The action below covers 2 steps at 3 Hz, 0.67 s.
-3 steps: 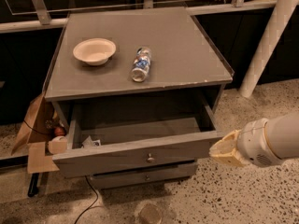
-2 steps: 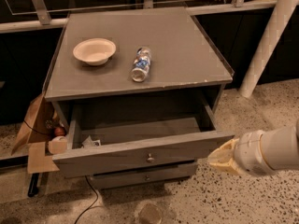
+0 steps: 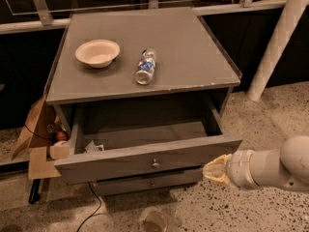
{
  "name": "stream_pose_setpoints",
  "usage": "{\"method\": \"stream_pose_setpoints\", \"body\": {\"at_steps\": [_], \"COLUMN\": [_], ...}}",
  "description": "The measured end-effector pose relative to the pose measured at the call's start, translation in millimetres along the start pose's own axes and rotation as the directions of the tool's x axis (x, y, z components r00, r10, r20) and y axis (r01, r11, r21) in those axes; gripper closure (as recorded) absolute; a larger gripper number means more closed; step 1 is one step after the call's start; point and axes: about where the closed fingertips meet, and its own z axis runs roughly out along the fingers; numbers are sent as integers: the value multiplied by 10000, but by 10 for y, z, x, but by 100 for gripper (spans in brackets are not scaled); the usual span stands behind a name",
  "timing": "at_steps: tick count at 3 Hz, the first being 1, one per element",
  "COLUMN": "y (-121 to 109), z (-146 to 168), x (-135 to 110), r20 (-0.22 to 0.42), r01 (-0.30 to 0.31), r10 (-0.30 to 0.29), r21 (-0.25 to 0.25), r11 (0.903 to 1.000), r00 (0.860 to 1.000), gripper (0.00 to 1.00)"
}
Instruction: Close top drawer
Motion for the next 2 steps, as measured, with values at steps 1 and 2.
{"method": "stream_pose_setpoints", "body": {"at_steps": [1,2], "y": [-78,-178], "z": [290,566], "x": [94,156], "r20": [540,959], "r01": [581,1082], "r10": [-591,-1117], "r21": [196,414], "r11": [9981,9933], "r00": [9968,9891], "gripper": [100,100]}}
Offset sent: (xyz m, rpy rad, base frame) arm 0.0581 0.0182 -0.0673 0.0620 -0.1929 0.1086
